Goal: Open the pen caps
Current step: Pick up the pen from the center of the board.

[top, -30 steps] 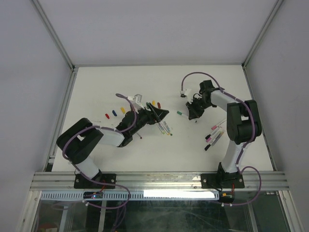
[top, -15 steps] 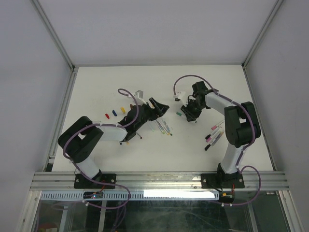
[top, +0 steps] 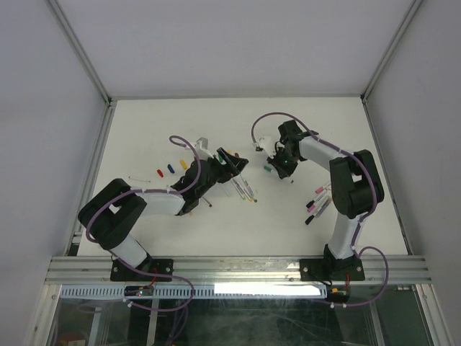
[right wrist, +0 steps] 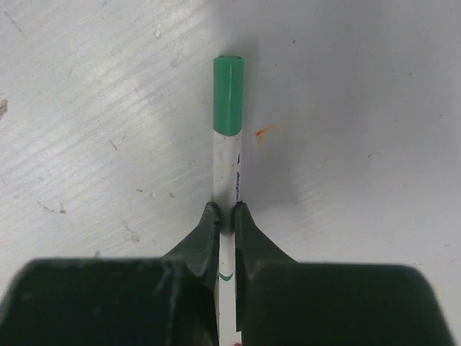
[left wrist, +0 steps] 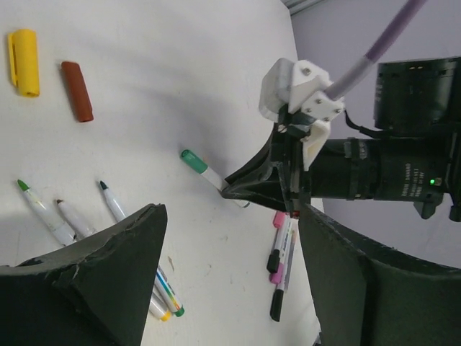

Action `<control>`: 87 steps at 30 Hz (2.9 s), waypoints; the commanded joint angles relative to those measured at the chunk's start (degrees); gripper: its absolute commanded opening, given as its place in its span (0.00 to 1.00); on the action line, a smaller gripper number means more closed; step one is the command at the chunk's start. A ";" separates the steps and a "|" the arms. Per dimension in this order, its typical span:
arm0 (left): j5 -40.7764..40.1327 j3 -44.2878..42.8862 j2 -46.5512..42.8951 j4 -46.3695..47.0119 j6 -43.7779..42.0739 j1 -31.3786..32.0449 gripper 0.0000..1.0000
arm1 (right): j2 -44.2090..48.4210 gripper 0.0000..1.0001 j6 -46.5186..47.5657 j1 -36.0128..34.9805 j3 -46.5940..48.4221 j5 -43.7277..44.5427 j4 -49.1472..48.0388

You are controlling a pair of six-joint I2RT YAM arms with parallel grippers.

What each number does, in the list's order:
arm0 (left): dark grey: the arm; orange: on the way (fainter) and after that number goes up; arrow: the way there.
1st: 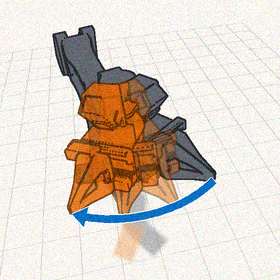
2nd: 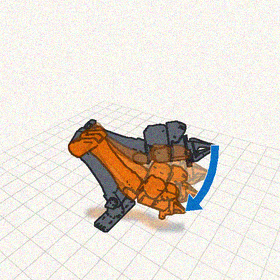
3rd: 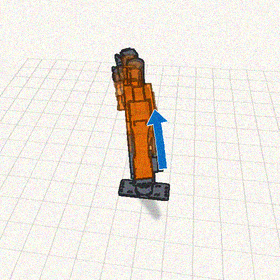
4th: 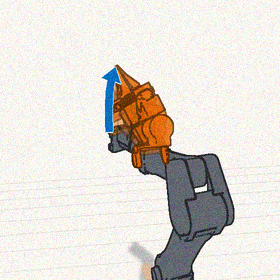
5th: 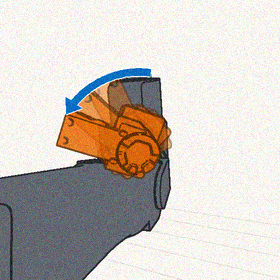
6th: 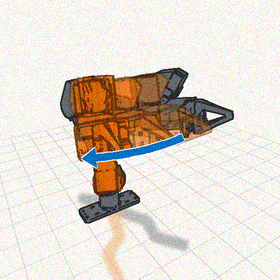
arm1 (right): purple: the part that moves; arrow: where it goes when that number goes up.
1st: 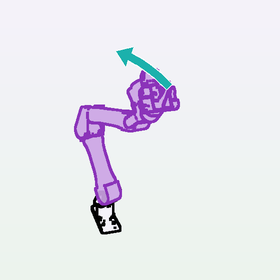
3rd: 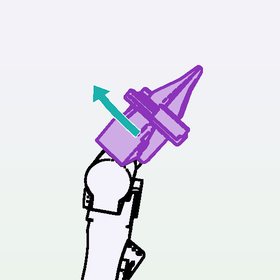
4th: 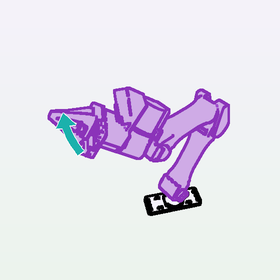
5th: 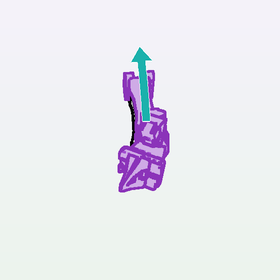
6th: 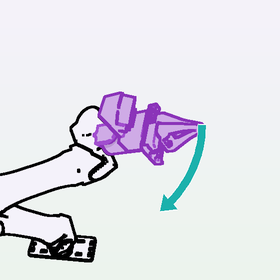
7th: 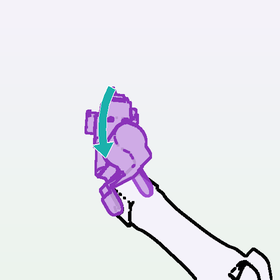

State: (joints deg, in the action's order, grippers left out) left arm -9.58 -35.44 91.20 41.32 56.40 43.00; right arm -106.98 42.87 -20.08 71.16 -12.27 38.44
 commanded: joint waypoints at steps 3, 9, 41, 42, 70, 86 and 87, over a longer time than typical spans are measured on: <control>5.36 -4.74 5.83 2.53 5.47 -0.56 0.74 | 1.27 0.00 -2.53 2.78 0.02 -6.35 -0.83; 8.04 -9.77 13.93 4.83 8.87 -0.19 0.72 | 3.01 0.00 -3.69 5.81 -0.36 -13.45 -1.56; 2.21 -27.41 32.04 0.57 15.18 2.48 0.45 | 2.23 0.00 -6.31 8.98 -0.75 -28.60 -1.77; 2.16 -27.48 32.03 0.70 15.22 2.45 0.41 | 2.21 0.00 -6.31 8.95 -0.79 -28.60 -1.78; 6.47 -11.69 12.91 14.12 -2.52 2.79 0.00 | 25.99 0.50 -5.85 9.42 -3.62 -33.71 4.39; 9.26 5.33 -8.37 19.12 -17.74 2.70 0.00 | 43.27 0.56 -14.11 9.35 -6.76 -49.74 -3.52; 9.59 6.01 -8.85 19.08 -18.48 2.74 0.00 | 43.38 0.56 -14.67 9.31 -7.26 -50.16 -4.39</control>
State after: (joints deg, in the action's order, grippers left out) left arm -1.50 -31.53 86.94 56.21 43.90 45.39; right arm -65.36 31.57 -10.96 63.99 -56.66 38.57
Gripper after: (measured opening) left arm 0.159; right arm 0.560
